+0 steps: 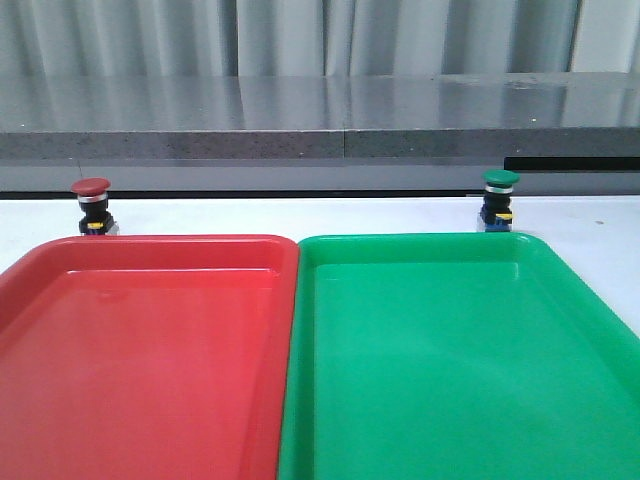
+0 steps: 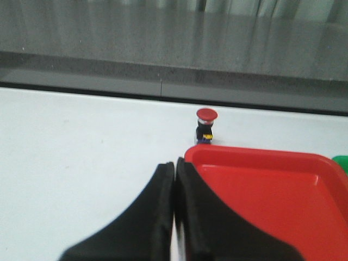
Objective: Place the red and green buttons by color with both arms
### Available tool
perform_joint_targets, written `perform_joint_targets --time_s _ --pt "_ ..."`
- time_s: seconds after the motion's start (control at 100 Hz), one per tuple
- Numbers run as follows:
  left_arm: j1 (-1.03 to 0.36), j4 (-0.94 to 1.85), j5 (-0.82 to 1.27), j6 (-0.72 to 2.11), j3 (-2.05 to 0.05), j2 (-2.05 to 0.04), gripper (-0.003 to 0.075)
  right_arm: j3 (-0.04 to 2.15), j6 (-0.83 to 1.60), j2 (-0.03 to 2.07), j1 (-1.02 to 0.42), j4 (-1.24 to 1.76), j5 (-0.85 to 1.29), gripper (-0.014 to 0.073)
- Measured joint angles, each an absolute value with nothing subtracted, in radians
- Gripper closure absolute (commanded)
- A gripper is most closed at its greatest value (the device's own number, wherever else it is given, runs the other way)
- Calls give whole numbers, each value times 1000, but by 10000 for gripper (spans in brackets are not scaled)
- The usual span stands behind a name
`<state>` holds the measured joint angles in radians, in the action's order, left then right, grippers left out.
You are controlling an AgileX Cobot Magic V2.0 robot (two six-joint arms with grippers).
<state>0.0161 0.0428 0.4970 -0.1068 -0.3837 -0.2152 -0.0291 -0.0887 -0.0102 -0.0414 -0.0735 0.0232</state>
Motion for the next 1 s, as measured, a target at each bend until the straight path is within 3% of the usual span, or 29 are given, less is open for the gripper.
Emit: perform_joint_targets --time_s 0.28,0.6,0.65,0.72,0.82,0.87,0.94,1.0 --pt "16 45 836 -107 -697 -496 739 -29 -89 -10 -41 -73 23 660" --pt "16 45 896 -77 -755 -595 715 -29 -89 -10 -41 -73 23 660" --pt "16 45 897 -68 -755 -596 659 -29 -89 -10 -41 -73 23 660" --pt "16 45 898 -60 -755 -596 511 -29 -89 -10 -41 -73 23 660" --pt "16 45 898 -58 -755 -596 192 -29 -89 -10 -41 -73 23 660" --pt "16 45 898 -56 -755 -596 78 -29 -89 -10 -41 -73 23 660" --pt "16 45 898 -56 -755 -596 -3 -29 -89 -10 -41 -73 23 660" --pt "16 45 898 -56 -755 -596 12 -29 -89 -10 -41 -73 23 660"
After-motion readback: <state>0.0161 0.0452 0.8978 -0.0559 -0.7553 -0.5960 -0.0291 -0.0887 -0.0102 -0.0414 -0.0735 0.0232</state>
